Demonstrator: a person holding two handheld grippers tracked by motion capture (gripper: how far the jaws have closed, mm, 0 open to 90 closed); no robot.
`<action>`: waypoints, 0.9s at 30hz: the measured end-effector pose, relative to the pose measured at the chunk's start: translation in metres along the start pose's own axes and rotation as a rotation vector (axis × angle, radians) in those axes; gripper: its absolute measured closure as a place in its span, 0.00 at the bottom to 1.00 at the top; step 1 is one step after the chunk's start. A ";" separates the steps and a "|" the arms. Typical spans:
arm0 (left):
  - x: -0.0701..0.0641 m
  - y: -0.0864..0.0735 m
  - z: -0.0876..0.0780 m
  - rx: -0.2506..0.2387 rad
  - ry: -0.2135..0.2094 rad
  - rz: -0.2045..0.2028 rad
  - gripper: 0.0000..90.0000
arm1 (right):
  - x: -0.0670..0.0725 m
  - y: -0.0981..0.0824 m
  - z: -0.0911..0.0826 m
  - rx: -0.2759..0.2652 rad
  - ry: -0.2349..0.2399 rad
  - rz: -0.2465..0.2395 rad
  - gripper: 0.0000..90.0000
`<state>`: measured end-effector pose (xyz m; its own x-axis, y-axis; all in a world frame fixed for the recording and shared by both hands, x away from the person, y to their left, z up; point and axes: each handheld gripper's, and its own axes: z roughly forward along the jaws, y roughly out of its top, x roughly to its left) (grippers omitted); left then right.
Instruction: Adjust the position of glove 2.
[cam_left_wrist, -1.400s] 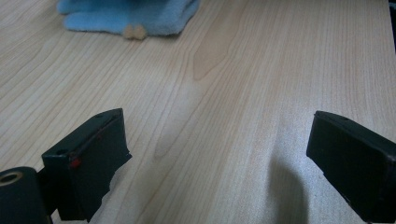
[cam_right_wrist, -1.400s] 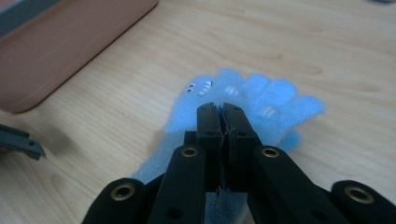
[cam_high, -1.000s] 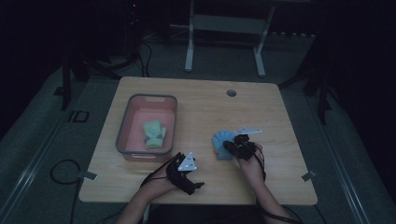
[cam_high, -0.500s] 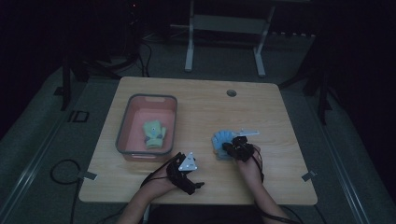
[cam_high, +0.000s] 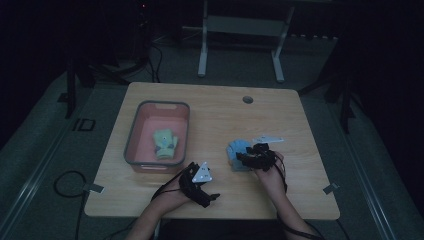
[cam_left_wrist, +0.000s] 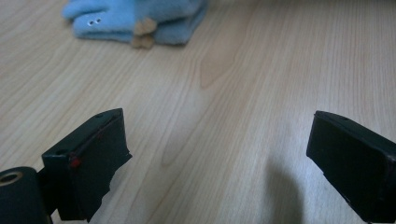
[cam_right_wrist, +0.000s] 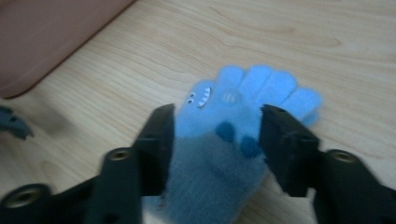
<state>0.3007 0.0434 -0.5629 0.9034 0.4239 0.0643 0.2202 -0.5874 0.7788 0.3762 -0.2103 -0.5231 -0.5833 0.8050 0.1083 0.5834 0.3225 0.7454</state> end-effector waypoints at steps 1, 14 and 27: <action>0.000 0.001 0.000 0.004 0.010 0.001 0.06 | -0.001 0.001 -0.003 -0.010 0.000 -0.001 0.40; -0.004 0.016 -0.003 0.015 0.077 -0.053 0.06 | -0.026 -0.006 -0.023 -0.045 0.144 -0.060 0.17; -0.005 0.025 -0.007 -0.036 0.080 -0.028 0.07 | -0.040 -0.008 -0.034 0.015 0.195 -0.086 0.12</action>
<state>0.2993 0.0312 -0.5393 0.8646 0.4943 0.0902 0.2305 -0.5498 0.8029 0.3756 -0.2622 -0.5111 -0.7288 0.6631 0.1708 0.5343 0.3949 0.7474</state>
